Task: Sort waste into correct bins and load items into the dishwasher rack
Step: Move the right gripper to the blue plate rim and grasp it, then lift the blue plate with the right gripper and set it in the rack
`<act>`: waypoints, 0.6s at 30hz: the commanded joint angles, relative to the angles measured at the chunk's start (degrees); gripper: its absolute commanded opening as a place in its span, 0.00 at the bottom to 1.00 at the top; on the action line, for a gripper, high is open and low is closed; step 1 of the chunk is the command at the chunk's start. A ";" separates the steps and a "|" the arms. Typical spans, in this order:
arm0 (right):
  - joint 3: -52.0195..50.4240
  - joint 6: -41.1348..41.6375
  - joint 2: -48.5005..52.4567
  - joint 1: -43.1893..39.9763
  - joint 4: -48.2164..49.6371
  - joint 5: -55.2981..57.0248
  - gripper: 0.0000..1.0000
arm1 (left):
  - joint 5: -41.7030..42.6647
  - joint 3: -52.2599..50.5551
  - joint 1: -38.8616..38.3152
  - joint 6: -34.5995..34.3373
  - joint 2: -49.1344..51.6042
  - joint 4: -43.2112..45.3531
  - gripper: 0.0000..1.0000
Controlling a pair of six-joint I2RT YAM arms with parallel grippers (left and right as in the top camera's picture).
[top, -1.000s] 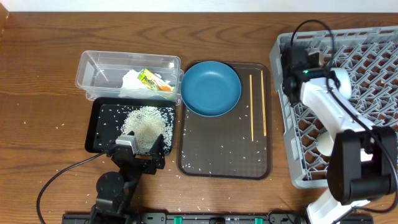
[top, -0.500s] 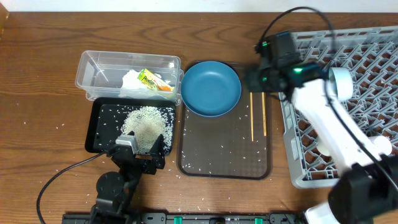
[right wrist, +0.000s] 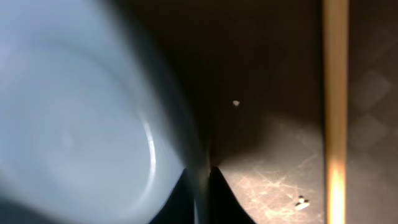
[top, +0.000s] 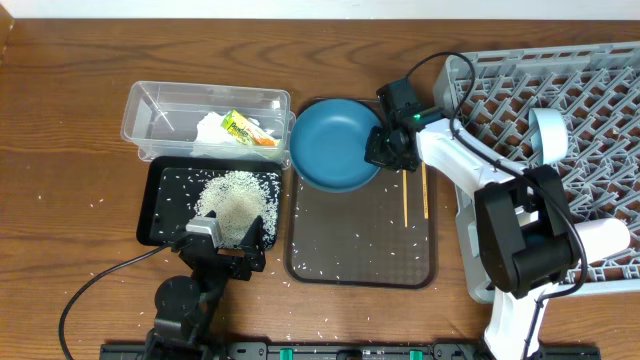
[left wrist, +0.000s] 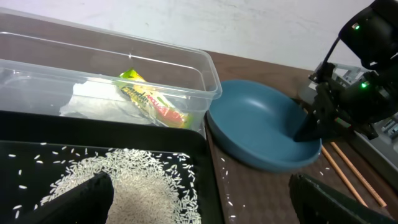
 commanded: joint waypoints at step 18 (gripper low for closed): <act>0.09 -32.26 -36.61 -7.56 -3.61 76.11 0.01 | -0.50 -1.49 -0.24 -0.70 -0.46 -0.20 0.93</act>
